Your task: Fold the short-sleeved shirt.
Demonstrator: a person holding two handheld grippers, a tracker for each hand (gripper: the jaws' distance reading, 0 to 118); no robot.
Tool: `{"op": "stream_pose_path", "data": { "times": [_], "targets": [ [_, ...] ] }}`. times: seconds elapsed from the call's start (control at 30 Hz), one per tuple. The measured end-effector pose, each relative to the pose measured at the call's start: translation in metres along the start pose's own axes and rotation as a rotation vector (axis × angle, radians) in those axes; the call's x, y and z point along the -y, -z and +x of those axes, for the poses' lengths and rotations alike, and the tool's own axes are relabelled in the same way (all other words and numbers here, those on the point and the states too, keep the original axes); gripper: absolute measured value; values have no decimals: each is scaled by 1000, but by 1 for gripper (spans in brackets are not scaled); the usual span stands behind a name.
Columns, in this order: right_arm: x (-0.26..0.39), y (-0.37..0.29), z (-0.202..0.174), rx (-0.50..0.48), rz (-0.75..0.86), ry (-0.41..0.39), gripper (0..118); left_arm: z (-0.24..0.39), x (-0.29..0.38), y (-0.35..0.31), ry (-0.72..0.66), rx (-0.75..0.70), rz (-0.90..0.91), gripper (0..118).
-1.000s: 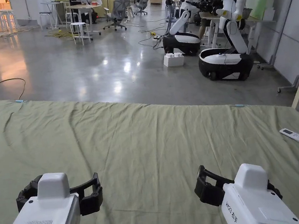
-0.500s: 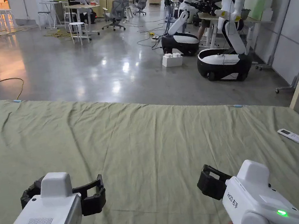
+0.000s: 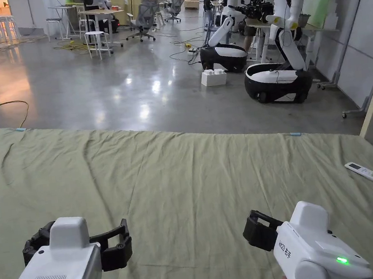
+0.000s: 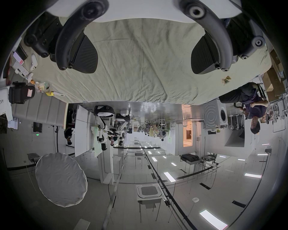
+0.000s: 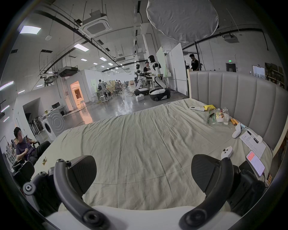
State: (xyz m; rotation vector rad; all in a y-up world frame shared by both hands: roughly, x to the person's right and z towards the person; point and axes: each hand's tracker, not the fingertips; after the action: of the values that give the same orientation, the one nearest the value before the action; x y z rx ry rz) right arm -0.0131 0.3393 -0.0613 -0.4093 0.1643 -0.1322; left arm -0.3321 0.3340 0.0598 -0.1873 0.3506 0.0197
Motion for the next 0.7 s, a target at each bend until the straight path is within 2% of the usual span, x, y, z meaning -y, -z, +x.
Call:
{"op": "stream_pose_path", "data": {
  "times": [0.53, 0.7],
  "targets": [
    [-1, -6, -8, -5, 33, -61, 118, -10, 0, 2, 0, -32, -20, 118],
    [3, -6, -5, -4, 16, -41, 118, -12, 2, 1, -4, -35, -21, 118]
  ]
}}
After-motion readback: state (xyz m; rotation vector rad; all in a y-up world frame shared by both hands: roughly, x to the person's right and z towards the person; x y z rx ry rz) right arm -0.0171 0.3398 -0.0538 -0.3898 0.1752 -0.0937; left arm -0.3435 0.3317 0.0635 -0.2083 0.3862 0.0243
